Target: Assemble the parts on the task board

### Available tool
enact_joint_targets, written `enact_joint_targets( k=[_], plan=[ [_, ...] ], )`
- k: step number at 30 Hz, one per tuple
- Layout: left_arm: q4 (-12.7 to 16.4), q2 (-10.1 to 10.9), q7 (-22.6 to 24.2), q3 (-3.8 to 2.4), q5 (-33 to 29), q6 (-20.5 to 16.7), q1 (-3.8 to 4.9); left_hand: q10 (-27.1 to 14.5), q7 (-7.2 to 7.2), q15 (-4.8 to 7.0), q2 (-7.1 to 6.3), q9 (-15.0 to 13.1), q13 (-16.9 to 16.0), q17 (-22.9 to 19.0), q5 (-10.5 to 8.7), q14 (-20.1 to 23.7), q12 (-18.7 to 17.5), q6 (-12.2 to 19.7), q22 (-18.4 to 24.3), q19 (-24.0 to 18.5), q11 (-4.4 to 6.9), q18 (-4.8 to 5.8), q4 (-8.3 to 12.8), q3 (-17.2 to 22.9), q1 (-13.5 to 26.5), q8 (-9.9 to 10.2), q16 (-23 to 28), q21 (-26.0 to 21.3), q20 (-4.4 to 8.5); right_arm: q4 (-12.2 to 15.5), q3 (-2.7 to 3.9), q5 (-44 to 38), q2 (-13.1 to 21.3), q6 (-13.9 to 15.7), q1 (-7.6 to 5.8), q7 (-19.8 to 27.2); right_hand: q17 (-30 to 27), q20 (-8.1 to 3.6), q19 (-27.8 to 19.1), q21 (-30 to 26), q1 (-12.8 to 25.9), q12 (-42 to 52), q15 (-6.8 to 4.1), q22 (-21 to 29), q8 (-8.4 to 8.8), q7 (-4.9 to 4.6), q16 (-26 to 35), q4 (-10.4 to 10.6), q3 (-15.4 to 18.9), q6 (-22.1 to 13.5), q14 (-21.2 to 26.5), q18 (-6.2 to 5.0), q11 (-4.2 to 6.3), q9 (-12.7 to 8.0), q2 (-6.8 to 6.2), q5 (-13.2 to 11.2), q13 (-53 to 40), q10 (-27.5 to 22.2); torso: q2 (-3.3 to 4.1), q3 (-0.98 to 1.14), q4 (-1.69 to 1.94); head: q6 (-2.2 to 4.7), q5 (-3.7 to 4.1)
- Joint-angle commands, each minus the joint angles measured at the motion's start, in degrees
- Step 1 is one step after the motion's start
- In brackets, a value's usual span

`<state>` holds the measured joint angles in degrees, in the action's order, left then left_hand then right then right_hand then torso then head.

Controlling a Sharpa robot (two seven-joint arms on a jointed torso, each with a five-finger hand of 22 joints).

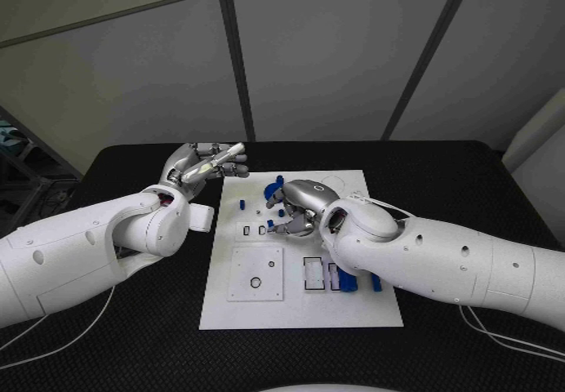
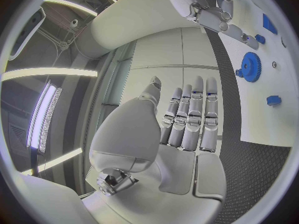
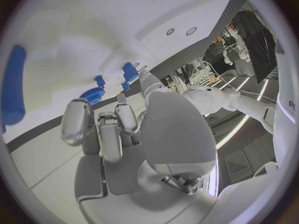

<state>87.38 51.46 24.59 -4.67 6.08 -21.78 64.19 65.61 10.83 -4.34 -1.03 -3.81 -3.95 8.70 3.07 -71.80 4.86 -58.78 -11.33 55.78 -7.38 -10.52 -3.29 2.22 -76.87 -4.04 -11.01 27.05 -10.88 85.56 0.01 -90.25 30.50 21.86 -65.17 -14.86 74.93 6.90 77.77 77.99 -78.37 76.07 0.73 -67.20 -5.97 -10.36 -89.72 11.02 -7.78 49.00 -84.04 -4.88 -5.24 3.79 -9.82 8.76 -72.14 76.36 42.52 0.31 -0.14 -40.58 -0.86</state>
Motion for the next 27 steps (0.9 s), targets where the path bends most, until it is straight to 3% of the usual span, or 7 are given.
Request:
enact_joint_targets(
  k=[1, 8, 11, 14, 16, 21, 27],
  plan=[
    [-0.4, 0.3, -3.1, -0.06, 4.7, 2.1, 0.08, 2.8, -0.62, 0.97, 0.51, -0.1, -0.4, 1.0, -0.11, -2.5, 1.1, -0.8, -0.8, 2.4, 0.77, -0.14, 0.5, 0.3, 0.2, -0.1, -1.3, 1.8, 0.98, 1.5, 0.06, 5.8, 1.6, 8.0, -0.04, 10.4, 15.1, 0.2, -0.3, 0.1, -1.7, 0.6, 0.28, 0.4, -0.73, 0.26, -0.3, 0.1, -0.6, 1.0, -6.0, 0.19, 0.02, 0.3, 0.86, 1.0, -0.2, 0.2, -0.1, -0.01, -0.07, 0.25, -0.19],
    [-1.1, 1.1, -10.0, -0.08, 13.1, 9.4, 0.13, 11.1, -3.09, 4.33, 1.11, -0.5, -1.5, 5.6, -0.02, -11.5, 3.4, -5.2, -3.9, 8.9, 3.89, -0.12, -0.1, 1.2, 0.8, -1.6, -6.9, 7.9, 4.23, 5.7, 0.84, 18.3, 7.0, 2.3, -0.48, 20.1, 12.2, -0.36, -4.6, -4.0, -4.1, -2.8, -0.44, 7.5, -3.34, 1.15, 1.0, -1.8, -2.0, 6.1, -5.2, -1.19, 0.85, 0.8, 2.39, 5.0, 3.7, -3.3, -0.55, -0.02, -0.48, 0.63, -0.35],
    [-1.3, 1.5, -13.7, -0.1, 17.4, 11.6, 0.4, 14.3, -3.72, 4.97, 0.87, -0.4, -2.5, 7.0, 0.01, -11.2, 4.8, -5.9, -6.0, 11.7, 4.76, 0.03, -0.7, 1.3, 1.5, -1.5, -7.1, 11.6, 5.19, 7.6, 1.34, 24.7, 10.0, -0.3, -1.21, 21.3, 3.7, -1.25, -11.3, -11.6, -3.6, -9.3, -1.34, 18.6, -3.89, 1.98, 5.9, -2.1, -2.1, 7.7, -2.5, -3.25, 1.79, 0.5, 2.8, 4.5, 11.0, -7.2, -0.75, 0.04, -0.59, 0.44, -0.66],
    [-1.5, 1.6, -18.4, -0.1, 22.5, 13.1, 0.94, 16.9, -3.54, 5.25, -0.2, -0.2, -4.8, 8.8, -0.11, -10.8, 7.2, -3.8, -12.7, 14.6, 5.0, 0.82, -2.0, 1.4, 3.6, -0.4, -7.4, 19.0, 5.78, 8.9, 1.78, 30.0, 13.0, -1.0, -1.85, 22.1, -10.0, -1.95, -19.5, -23.1, -3.7, -24.8, -2.07, 33.9, -4.08, 2.5, 16.3, -2.2, -3.4, 9.6, 1.9, -5.62, 2.66, 0.3, 3.22, 5.0, 26.3, -13.5, -1.02, 0.07, -0.76, 0.27, -0.9],
    [-1.6, 1.4, -22.6, -0.1, 26.2, 14.7, 1.41, 17.7, -3.94, 5.42, -0.87, -0.4, -7.9, 10.5, 0.36, -10.7, 10.2, -3.5, -21.8, 16.2, 5.5, 1.71, -3.3, 2.0, 5.1, -0.9, -7.7, 26.9, 6.28, 9.5, 2.48, 32.9, 15.0, -1.2, -2.13, 22.5, -20.4, -2.05, -20.6, -26.8, -3.9, -34.5, -2.06, 36.7, -3.69, 2.61, 25.8, -2.1, -4.7, 10.3, 5.0, -5.66, 2.56, 0.1, 3.04, 5.1, 34.3, -14.6, -1.15, 0.09, -0.82, 0.2, -1.01],
    [-1.7, 0.5, -32.1, -0.09, 33.0, 17.9, 2.43, 15.8, -4.0, 5.32, -2.14, -1.0, -13.5, 12.8, 0.1, -9.8, 15.2, -3.7, -28.7, 15.3, 5.11, 2.45, -6.3, 1.4, 8.9, -2.6, -7.5, 33.1, 6.14, 10.0, 4.08, 36.9, 18.1, -1.7, -2.42, 23.4, -38.9, -1.53, -20.9, -33.8, -3.8, -49.0, -1.44, 41.1, -2.21, 2.45, 47.5, -1.9, -7.8, 11.2, 9.9, -5.54, 2.32, 0.0, 2.02, 4.7, 45.1, -10.9, -1.37, 0.25, -0.89, 0.1, -1.25],
    [-2.6, -1.4, -42.4, -0.02, 38.9, 20.6, 4.11, 8.5, -4.42, 5.26, -3.43, -3.6, -26.4, 16.4, 0.11, -9.7, 30.7, -2.0, -39.3, 15.8, 5.5, 3.26, -11.8, -1.7, 10.7, -9.6, -7.3, 41.7, 5.96, 8.9, 5.0, 39.4, 20.1, -1.9, -2.8, 23.6, -46.2, 0.68, -22.2, -43.7, -3.1, -65.1, -0.29, 47.5, -0.23, 1.95, 64.7, -1.9, -10.9, 12.7, 10.5, -5.62, 1.16, 0.1, 0.7, 4.4, 58.2, -3.9, -1.87, 0.48, -1.0, -0.34, -1.63]
  ],
)
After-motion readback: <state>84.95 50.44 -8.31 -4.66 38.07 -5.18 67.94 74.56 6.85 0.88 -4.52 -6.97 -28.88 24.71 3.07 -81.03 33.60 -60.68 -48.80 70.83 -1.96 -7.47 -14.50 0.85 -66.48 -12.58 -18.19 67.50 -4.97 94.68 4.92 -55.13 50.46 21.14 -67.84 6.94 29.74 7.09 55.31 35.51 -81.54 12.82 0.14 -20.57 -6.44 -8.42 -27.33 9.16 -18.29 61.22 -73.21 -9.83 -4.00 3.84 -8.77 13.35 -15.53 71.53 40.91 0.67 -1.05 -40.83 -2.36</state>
